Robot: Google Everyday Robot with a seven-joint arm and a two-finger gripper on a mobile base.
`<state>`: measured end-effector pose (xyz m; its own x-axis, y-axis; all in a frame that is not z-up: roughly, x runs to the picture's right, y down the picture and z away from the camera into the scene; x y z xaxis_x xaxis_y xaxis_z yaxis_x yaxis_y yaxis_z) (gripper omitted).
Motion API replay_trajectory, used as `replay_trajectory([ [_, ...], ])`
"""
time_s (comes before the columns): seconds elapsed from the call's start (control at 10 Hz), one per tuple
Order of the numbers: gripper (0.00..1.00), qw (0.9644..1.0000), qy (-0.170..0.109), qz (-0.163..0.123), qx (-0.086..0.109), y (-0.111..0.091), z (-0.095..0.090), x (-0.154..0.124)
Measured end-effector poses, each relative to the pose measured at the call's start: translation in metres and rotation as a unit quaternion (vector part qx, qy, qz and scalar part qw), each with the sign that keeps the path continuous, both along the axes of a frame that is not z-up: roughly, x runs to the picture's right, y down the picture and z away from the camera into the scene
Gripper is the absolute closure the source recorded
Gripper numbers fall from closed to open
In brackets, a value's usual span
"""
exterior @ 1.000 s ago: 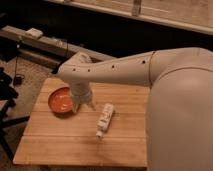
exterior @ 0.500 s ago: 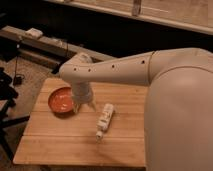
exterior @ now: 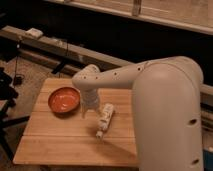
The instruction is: Place the bottle in the ceramic bowl
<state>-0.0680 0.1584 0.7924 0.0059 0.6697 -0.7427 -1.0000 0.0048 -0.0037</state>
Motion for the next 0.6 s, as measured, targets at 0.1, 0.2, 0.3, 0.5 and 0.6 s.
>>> replay_trajectory([
  [0.1,0.35,1.0000,0.004,0.001,-0.005,0.004,0.011,0.007],
  [0.2,0.35,0.9999,0.009,0.002,-0.007,0.006,0.018,0.014],
  [0.3,0.35,0.9999,0.011,0.005,-0.002,0.003,0.023,0.018],
  [0.5,0.35,0.9998,0.015,0.003,0.010,-0.011,0.022,0.025],
  [0.6,0.35,0.9997,0.020,0.004,0.015,-0.025,0.015,0.032],
])
